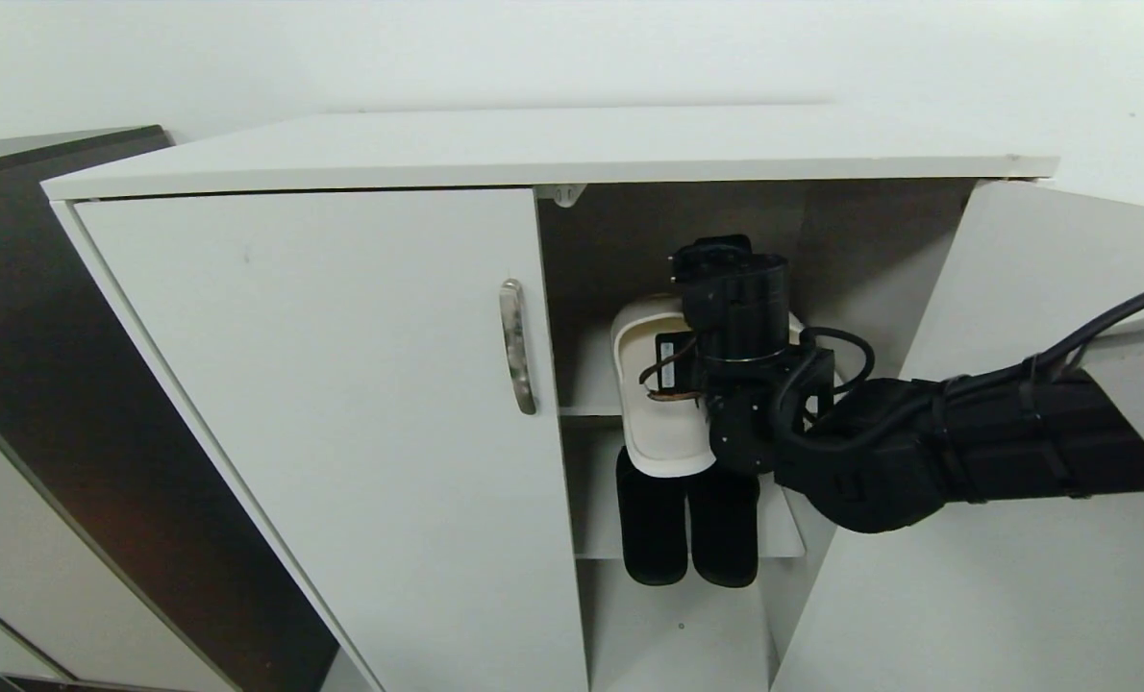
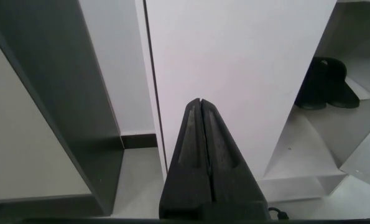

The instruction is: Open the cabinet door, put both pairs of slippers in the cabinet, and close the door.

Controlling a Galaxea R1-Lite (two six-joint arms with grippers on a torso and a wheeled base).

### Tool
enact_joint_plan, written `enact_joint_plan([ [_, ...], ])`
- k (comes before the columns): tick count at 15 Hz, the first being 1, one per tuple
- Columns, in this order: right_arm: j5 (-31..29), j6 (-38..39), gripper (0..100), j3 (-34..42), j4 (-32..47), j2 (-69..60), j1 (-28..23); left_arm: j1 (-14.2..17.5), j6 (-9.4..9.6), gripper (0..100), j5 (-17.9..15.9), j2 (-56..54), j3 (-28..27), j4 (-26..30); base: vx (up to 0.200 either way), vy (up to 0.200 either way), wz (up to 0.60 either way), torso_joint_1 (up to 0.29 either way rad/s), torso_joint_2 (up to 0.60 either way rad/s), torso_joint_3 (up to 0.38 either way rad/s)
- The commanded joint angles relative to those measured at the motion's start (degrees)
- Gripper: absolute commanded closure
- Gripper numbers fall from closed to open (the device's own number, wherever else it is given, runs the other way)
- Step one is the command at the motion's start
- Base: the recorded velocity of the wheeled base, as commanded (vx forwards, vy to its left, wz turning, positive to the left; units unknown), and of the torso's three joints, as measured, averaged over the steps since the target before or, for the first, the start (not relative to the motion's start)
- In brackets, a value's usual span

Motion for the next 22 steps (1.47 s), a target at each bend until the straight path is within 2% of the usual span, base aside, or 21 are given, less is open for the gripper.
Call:
enact_joint_plan([
  [1,0.24,0.08,100,-3.54,1.92,1.29,-0.66,0.01,0.08,100,-0.01,-0.01,0.00,-0.01,0.000,0.000,0.00,0.000,0.00,0.000],
  [3,0.32,0.17,100,-4.60,2.71,1.91,-0.84,0.01,-0.01,100,-0.01,-0.01,0.00,-0.01,0.000,0.000,0.00,0.000,0.00,0.000],
  [6,0.32,0.25,100,-4.60,2.62,2.26,-0.84,0.01,0.08,100,-0.01,-0.01,0.00,-0.01,0.200,0.000,0.00,-0.001,0.00,0.002],
  [14,1.29,0.17,100,-5.21,3.41,2.35,-1.54,0.01,-0.01,100,-0.01,-0.01,0.00,-0.01,0.000,0.000,0.00,0.000,0.00,0.000],
  [22,2.17,0.34,100,-10.22,3.85,5.34,-3.56,0.01,-0.01,100,-0.01,-0.01,0.00,-0.01,0.000,0.000,0.00,0.000,0.00,0.000],
])
